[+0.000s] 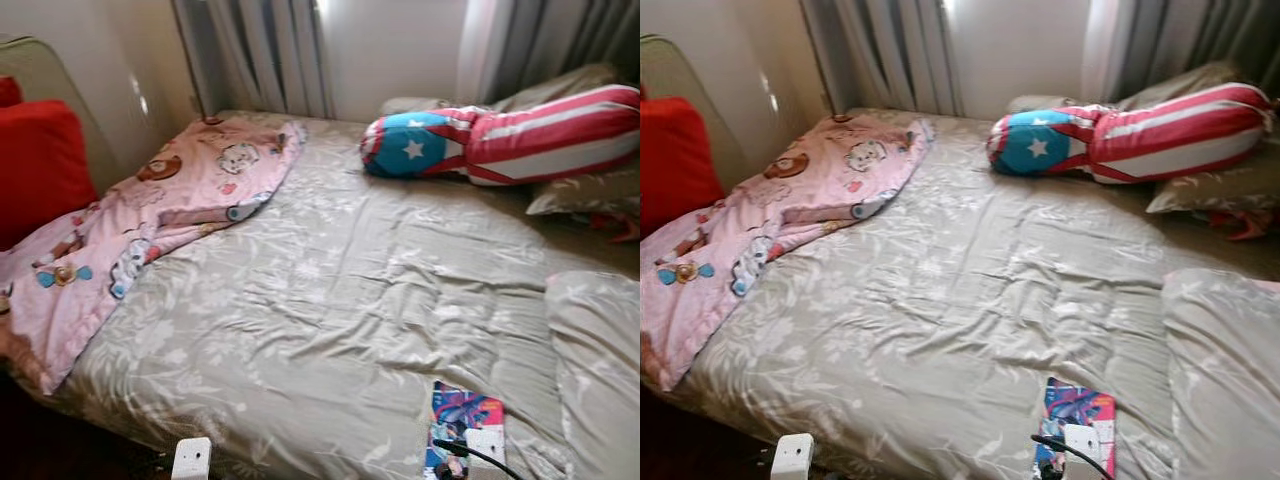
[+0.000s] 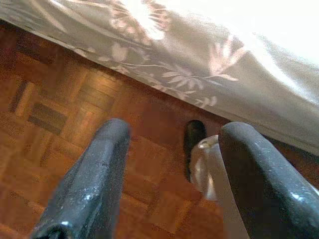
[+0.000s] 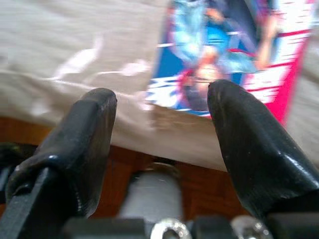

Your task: Clean up the room

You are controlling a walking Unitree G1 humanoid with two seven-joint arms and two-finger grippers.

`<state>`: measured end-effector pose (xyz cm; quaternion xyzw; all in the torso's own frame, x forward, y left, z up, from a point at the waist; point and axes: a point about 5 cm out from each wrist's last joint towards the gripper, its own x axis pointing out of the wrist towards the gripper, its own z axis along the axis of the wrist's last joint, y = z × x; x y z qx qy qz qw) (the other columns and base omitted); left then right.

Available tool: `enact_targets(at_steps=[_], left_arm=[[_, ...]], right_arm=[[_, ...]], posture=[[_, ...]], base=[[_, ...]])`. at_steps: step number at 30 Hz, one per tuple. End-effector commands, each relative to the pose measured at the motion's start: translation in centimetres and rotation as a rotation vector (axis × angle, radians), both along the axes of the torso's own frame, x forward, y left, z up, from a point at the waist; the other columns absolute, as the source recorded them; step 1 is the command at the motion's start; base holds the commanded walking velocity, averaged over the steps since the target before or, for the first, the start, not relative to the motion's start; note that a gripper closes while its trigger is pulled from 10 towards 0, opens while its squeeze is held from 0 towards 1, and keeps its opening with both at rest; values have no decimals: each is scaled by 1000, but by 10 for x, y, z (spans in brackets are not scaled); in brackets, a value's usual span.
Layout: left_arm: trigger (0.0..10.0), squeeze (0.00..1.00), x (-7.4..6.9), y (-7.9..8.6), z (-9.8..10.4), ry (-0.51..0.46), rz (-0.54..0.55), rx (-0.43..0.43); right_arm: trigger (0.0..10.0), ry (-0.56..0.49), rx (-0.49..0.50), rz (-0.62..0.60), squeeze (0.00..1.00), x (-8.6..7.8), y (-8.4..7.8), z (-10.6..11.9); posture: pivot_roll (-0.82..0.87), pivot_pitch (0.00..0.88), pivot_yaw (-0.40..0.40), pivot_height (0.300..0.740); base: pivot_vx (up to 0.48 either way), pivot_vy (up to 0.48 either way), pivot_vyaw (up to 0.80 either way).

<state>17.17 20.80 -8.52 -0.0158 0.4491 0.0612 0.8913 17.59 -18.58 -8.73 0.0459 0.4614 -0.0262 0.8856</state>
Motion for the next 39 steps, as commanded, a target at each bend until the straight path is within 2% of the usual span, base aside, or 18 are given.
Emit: enact_targets(at_steps=[1,4,24,39], left_arm=[[10000,0,-2,1,-1,16,5,5],[10000,0,-3,2,-1,16,5,6],[10000,0,-2,4,0,14,19,7],[10000,0,-3,3,-1,15,19,7]], right_arm=[[10000,25,-13,6,0,-7,-4,-3],[10000,32,-24,36,0,-9,-3,-4],[10000,27,-23,4,0,-9,-3,-4],[10000,33,-24,2,0,-10,-3,-4]], posture=[[-51,0,46,740],[-51,0,51,740],[-54,0,61,740],[-53,0,60,740]], base=[[0,307,0],[0,304,0],[0,317,0],[0,480,0]])
